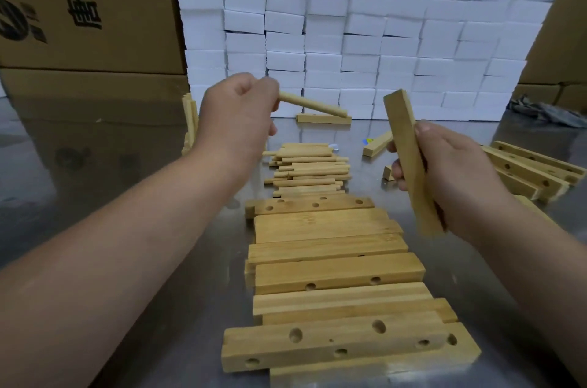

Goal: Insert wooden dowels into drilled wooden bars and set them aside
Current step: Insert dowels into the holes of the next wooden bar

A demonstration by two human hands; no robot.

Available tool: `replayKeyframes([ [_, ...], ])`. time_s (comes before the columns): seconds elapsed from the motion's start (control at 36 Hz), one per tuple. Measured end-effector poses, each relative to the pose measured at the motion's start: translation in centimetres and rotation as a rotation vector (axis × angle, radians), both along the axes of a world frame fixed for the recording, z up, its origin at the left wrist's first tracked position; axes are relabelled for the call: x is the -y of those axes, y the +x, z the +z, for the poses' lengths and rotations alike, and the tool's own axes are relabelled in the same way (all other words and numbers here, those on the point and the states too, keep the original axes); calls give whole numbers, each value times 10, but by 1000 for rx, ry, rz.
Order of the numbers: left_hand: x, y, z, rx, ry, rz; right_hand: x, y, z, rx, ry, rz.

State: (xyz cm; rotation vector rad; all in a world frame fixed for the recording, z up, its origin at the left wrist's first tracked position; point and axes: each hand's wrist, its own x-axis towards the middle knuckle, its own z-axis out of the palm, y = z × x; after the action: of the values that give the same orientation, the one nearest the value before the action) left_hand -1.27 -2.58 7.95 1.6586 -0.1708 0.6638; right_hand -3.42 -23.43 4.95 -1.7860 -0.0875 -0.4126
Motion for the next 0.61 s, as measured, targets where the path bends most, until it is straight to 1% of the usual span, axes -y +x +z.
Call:
replayKeyframes([
  [0.06, 7, -16, 3, 23, 9, -35, -2, -2, 4, -86, 197, 132],
  [0.11, 7, -27, 1, 35, -16, -48, -5, -6, 6, -123, 394, 255],
  [0.17, 4, -33, -6, 36, -13, -27, -7, -10, 7, -138, 501, 372],
  [0.22, 1, -37, -17, 40, -12, -4, -10, -14, 8, -133, 467, 453],
  [0.31, -1, -40, -29, 29, -45, -2, -15, -19, 7, -100, 363, 513],
  [0.36, -1, -42, -31, 41, -57, -28, -18, -21, 6, -82, 310, 548],
  [0.44, 1, -46, -32, 74, -50, -92, -19, -24, 5, -80, 300, 592],
  [0.61, -1, -49, -35, 115, -91, -155, -20, -24, 3, -52, 224, 529],
])
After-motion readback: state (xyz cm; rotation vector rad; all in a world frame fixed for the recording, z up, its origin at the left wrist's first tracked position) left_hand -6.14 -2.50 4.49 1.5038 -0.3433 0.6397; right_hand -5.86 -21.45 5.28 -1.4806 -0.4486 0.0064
